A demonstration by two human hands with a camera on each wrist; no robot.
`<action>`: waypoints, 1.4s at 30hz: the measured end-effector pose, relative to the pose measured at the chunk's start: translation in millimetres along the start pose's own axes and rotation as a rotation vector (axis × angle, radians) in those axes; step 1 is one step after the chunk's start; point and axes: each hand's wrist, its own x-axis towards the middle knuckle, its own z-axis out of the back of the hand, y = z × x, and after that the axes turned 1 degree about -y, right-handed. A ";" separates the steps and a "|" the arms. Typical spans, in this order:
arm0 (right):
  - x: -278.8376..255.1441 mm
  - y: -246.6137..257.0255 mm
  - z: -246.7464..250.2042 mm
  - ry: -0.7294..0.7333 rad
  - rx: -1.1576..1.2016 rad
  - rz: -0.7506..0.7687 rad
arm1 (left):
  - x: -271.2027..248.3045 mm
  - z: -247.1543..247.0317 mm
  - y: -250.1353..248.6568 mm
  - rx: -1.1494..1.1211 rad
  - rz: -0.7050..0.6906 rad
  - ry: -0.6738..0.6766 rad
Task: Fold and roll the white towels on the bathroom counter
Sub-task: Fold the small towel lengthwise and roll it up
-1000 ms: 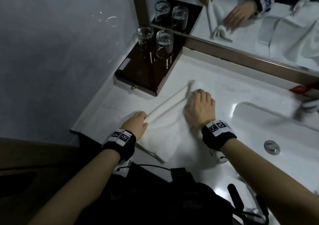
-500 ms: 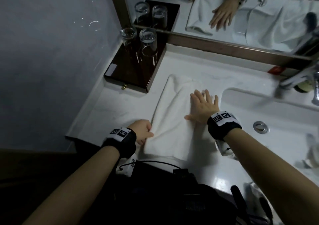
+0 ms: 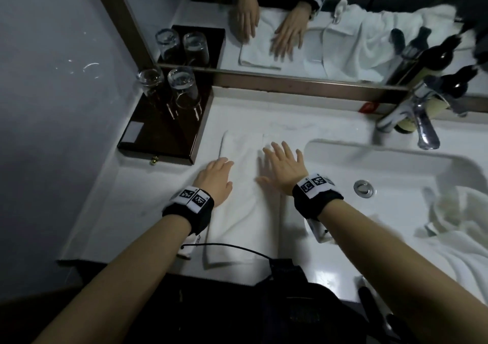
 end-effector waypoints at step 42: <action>-80.4 21.9 -47.2 0.077 -0.008 0.124 | -53.6 -40.5 33.0 0.200 -0.163 0.144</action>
